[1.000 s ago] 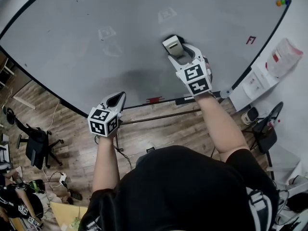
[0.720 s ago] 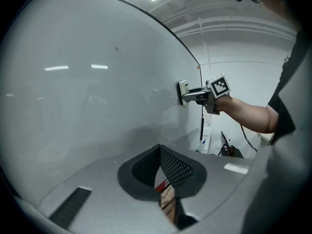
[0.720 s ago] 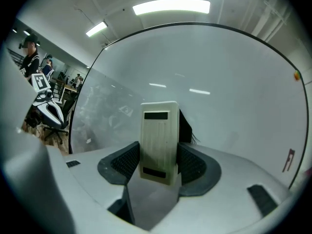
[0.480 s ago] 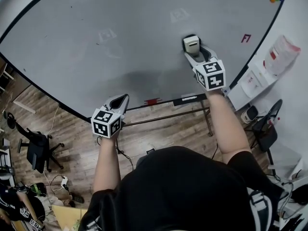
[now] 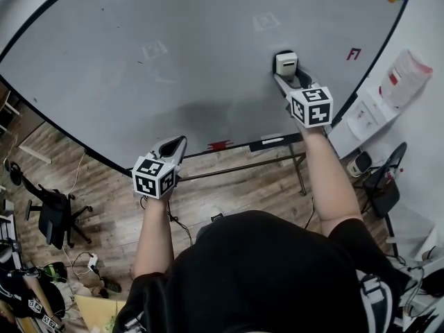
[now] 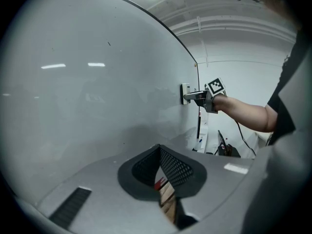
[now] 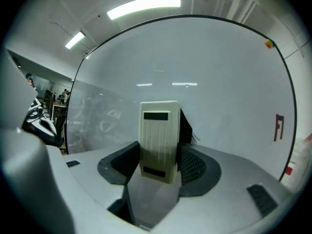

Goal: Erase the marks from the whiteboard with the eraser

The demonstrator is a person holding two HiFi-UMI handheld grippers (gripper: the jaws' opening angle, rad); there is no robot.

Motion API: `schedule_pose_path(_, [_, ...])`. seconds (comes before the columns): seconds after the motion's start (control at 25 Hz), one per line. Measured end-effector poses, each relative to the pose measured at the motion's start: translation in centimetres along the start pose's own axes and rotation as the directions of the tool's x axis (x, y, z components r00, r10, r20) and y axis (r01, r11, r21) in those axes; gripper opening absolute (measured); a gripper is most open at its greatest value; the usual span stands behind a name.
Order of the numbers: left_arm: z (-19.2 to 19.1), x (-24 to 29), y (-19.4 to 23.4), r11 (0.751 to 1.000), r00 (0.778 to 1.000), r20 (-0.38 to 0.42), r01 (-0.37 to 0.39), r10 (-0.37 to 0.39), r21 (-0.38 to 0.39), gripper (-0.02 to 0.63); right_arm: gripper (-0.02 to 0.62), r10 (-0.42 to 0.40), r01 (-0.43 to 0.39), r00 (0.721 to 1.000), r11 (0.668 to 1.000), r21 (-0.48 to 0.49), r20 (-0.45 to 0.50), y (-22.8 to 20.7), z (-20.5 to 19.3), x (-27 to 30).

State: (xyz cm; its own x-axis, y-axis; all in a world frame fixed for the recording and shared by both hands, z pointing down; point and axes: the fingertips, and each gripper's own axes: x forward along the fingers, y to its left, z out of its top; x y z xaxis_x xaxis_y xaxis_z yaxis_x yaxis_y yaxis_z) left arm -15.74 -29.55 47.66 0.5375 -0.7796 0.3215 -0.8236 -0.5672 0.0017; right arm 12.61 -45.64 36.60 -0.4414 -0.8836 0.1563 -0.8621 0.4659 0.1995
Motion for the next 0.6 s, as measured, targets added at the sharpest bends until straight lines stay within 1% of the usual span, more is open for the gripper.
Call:
schedule_pose_path(0.4, [-0.1, 0.0, -0.3, 1.000, 1.000, 0.001, 0.005, -0.005, -0.005, 0.011, 0.236, -0.014, 0.014, 1.000, 1.000, -0.012, 0.001, 0.2, -0.2, -0.1])
schedule_pose_path(0.6, [-0.1, 0.2, -0.3, 1.000, 1.000, 0.002, 0.005, -0.005, -0.001, 0.011, 0.236, 0.013, -0.013, 1.000, 1.000, -0.008, -0.025, 0.7, -1.6, -0.1])
